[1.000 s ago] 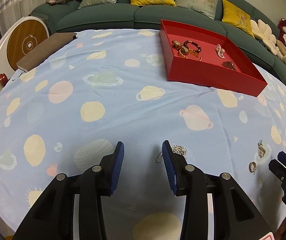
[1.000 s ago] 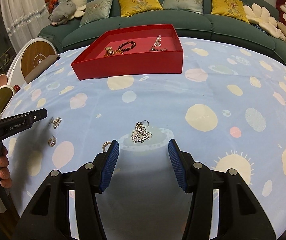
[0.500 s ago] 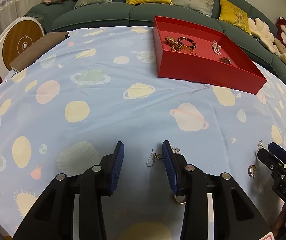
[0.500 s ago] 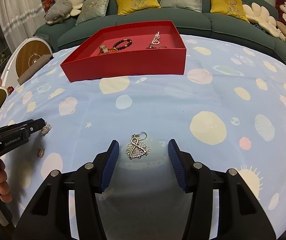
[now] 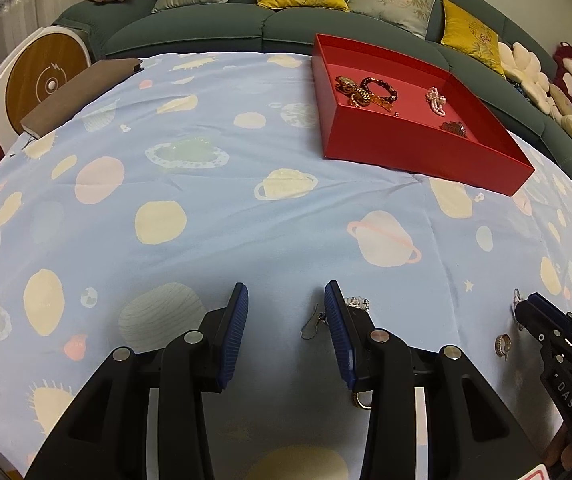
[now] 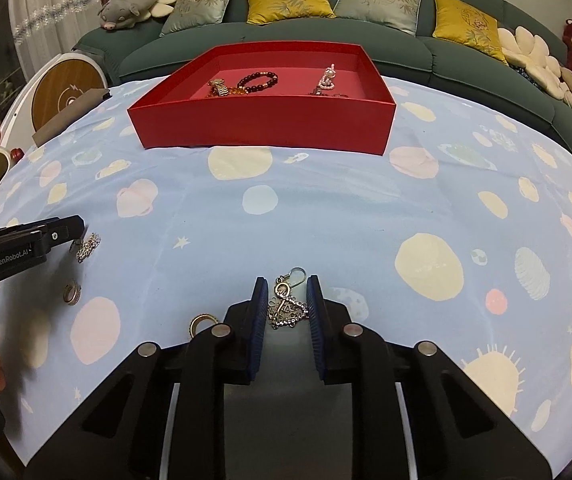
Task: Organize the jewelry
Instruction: 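Grasp the small silver earring with the left tool while the right tool holds the pendant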
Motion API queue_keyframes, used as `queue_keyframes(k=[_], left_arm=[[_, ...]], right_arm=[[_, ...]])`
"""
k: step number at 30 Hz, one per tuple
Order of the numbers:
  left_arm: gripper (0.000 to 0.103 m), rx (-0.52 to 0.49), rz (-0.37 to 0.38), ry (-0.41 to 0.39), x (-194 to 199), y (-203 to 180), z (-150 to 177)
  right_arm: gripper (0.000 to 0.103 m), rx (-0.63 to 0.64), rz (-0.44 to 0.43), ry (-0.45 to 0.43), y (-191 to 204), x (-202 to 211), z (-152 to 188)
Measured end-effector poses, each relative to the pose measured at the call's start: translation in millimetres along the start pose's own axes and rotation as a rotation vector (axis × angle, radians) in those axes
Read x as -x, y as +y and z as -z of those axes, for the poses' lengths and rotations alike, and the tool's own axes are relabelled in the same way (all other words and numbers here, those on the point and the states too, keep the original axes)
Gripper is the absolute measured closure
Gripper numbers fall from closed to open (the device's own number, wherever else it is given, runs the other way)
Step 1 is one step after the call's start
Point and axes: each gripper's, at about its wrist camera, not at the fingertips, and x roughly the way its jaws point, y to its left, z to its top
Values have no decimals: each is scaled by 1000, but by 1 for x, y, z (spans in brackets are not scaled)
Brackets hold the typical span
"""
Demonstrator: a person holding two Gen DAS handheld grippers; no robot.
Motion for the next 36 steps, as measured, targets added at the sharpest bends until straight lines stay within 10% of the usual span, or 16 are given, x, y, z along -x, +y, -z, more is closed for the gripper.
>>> queue_keyframes(k=[5,13,20,36], left_arm=[[49,-28,12,-5,3,-10,5],[42,-74,-2,-10,-1,-20,10],[82,-101,22,-15,2,-26,11],[95,-106,52,-24,12,-32,9]], right_arm=[[103,-10,-27,-5,0,7,-2],[97,-43,-61,13,-6,4,-2],[81,-45,-73,10,-4,6,-1],[86,36,-16,12,11,-1,2]])
